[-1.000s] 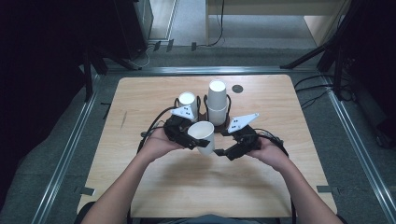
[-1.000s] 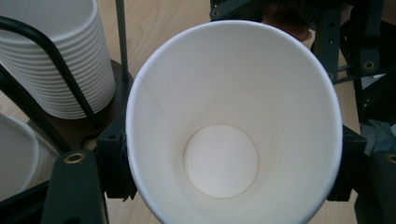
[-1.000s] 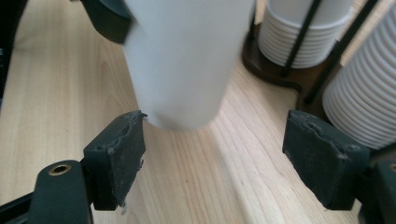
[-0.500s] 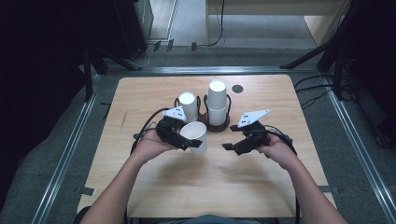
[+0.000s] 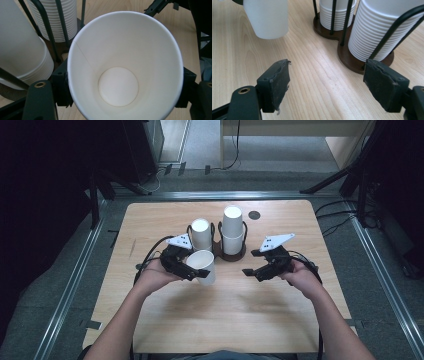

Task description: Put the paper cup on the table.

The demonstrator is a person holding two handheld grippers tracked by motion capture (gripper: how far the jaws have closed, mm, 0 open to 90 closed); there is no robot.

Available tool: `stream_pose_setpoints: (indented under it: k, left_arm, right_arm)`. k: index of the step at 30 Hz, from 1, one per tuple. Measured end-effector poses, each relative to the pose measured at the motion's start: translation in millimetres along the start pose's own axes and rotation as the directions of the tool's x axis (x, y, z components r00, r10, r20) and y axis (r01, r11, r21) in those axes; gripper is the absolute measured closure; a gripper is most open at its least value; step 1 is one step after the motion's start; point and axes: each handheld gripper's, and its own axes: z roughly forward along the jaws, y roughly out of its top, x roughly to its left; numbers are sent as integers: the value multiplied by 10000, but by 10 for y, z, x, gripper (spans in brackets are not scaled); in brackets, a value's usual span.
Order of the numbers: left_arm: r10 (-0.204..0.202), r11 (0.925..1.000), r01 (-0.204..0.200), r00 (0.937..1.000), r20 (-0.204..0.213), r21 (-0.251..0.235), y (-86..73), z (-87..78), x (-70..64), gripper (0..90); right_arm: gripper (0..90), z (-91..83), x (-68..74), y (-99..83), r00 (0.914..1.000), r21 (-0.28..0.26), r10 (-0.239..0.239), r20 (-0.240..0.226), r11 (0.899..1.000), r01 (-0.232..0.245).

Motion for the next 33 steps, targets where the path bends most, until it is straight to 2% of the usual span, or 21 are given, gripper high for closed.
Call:
stream_pose_setpoints:
  k: [5, 17, 23, 28, 33]
  left_arm:
    - [-84, 10000, 85, 9998, -188, 35, -43, -69, 34, 247]
    - [-420, 9991, 420, 9975, -575, -9, -159, -278, 134, 247]
    - [-656, 9977, 669, 9940, -880, 116, -238, -352, 215, 247]
    - [-700, 9975, 693, 9920, -1052, -105, -315, -415, 290, 244]
    - [-985, 9951, 991, 9868, -1286, -25, -388, -453, 379, 245]
  right_arm:
    - [214, -21, -60, -7, 9999, -168, 77, 64, 9998, -76]
    - [214, -4, -135, 3, 9997, -99, 49, 254, 9999, -46]
    - [214, 8, -165, -3, 9994, 7, 75, 331, 10000, -75]
    - [214, -5, -213, -25, 9991, -52, 239, 358, 9997, -238]
    - [214, -5, -233, -44, 9987, 16, 309, 403, 9995, -310]
